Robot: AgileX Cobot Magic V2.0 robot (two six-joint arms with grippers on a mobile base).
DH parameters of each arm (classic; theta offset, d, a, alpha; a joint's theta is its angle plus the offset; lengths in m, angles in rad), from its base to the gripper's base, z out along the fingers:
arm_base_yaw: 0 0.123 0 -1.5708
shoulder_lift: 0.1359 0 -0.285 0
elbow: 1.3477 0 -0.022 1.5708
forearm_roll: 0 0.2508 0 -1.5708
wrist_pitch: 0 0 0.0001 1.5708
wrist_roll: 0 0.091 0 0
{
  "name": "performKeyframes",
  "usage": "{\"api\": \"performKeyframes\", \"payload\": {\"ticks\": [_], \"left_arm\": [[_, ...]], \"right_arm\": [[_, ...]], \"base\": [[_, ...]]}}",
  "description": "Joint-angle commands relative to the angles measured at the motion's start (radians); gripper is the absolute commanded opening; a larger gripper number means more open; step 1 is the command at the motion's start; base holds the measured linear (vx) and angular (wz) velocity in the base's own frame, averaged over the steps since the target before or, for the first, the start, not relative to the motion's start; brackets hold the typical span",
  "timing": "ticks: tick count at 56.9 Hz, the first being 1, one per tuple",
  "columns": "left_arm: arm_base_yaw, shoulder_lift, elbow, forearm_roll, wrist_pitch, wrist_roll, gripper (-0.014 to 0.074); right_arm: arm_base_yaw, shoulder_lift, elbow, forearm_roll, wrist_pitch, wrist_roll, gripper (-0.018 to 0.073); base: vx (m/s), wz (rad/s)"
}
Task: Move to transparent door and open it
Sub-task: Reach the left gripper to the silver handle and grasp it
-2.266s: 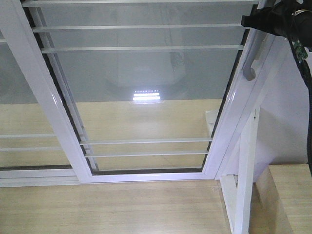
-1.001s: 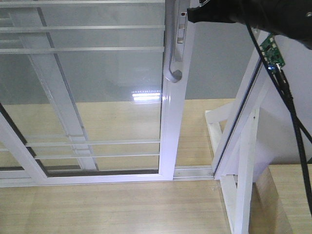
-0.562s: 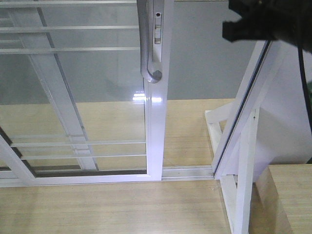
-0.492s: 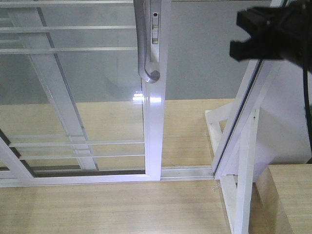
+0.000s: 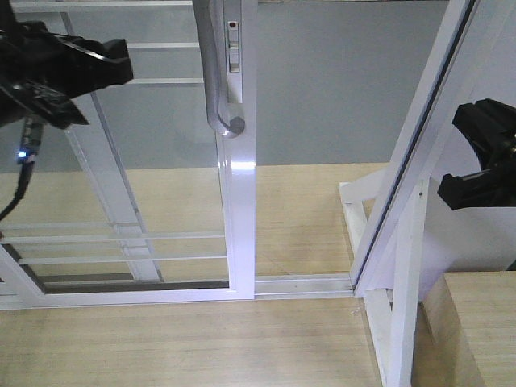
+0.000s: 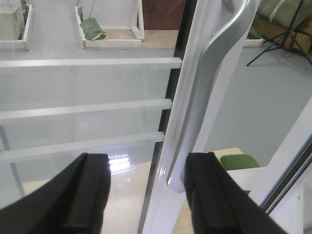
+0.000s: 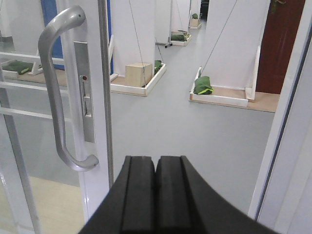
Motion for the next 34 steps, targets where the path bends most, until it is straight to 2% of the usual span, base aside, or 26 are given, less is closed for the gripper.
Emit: {"api": "performKeyframes", "payload": {"ticks": [1, 10, 21, 34], "left_arm": [[-0.038, 0.040, -0.050, -0.015, -0.124, 0.004, 0.0471], [-0.084, 0.172, -0.131, 0.017, -0.194, 0.006, 0.0471], [-0.106, 0.280, -0.241, 0.066, -0.277, 0.003, 0.0471], [-0.109, 0.374, -0.357, 0.065, -0.271, 0.003, 0.0471]], "right_arm": [[-0.002, -0.009, -0.028, -0.002, -0.075, -0.009, -0.0005], [-0.002, -0.009, -0.028, -0.002, -0.075, -0.009, -0.0005], [-0.002, -0.009, -0.028, -0.003, -0.076, -0.017, -0.0005], [-0.002, -0.009, -0.028, -0.003, -0.076, -0.036, -0.0005]], "base": [[0.00, 0.00], [0.00, 0.00], [0.00, 0.00], [0.00, 0.00]]}}
